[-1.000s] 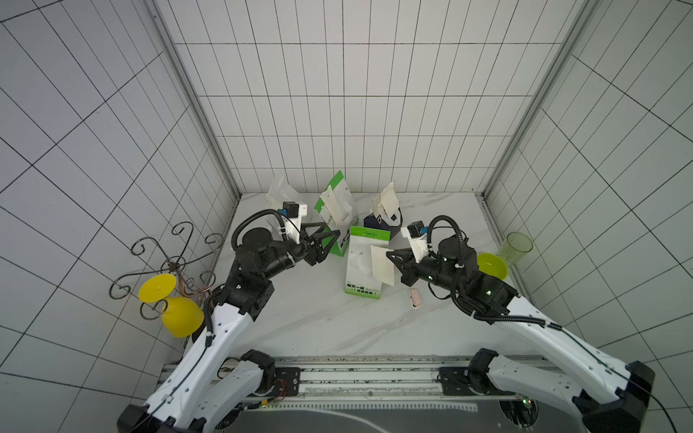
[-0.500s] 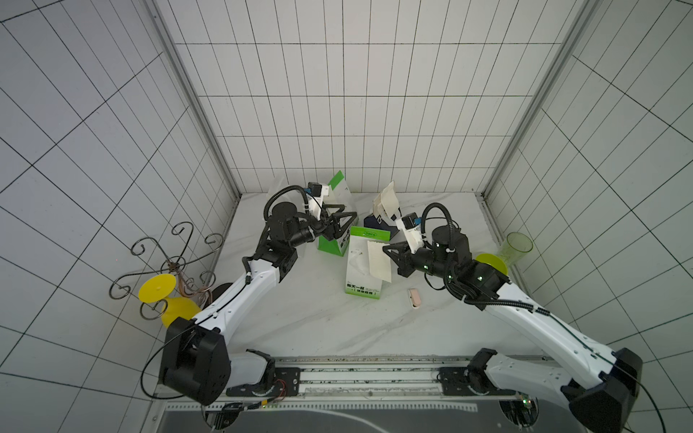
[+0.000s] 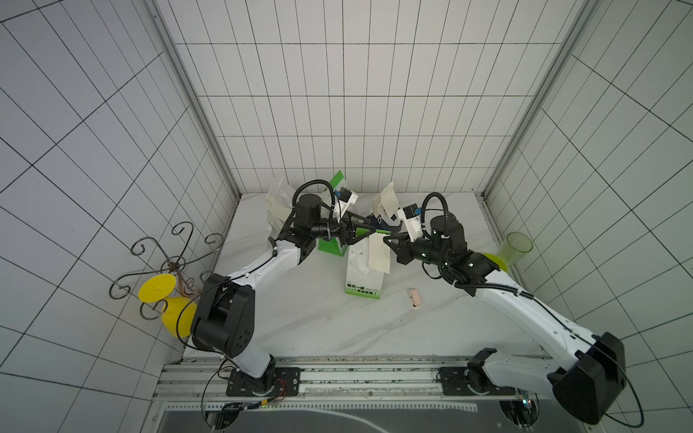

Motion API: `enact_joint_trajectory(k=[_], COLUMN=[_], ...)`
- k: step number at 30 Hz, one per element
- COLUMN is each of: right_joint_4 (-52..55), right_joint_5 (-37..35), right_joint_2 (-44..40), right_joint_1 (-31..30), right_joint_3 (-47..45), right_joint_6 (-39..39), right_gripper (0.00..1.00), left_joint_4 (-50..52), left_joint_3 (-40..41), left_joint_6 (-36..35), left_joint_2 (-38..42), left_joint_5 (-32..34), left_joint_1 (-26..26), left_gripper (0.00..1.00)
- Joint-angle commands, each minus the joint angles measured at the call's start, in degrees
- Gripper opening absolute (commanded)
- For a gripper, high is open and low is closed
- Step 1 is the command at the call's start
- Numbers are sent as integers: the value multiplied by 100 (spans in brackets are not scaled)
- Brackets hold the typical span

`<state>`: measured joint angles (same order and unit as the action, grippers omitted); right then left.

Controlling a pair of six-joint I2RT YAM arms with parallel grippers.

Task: Staple the receipts to the bags
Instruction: Hold the receipt from the takeout bag.

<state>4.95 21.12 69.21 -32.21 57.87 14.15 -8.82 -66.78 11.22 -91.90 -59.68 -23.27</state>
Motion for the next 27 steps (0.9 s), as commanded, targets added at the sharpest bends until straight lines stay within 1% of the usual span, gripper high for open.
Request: enact_joint_trajectory(k=[1,3,10,16,27], right_joint_4=[-227,-219,-125,-71,191], right_joint_5=[190,198,416,540,328], right_joint_2=[81,117,185,260,484], right_joint_1=[115,169,267,259,173], right_joint_3=[452,454,430,434,776], right_joint_6=[18,17,-99,-289,-536], right_gripper=[0,0,0,0,0], left_joint_4=[715,863,1916,2138,2477], left_joint_3=[-177,-158,-409,-443,-553], left_joint_6=[-680,-785,-1428,-1549,-1800], left_joint_2=[136,180,207,208,295], left_joint_5=[-278,-219,302,452,691], left_joint_1=[-11,-27,-144,-169,-157], left_gripper=[62,60,56,55,49])
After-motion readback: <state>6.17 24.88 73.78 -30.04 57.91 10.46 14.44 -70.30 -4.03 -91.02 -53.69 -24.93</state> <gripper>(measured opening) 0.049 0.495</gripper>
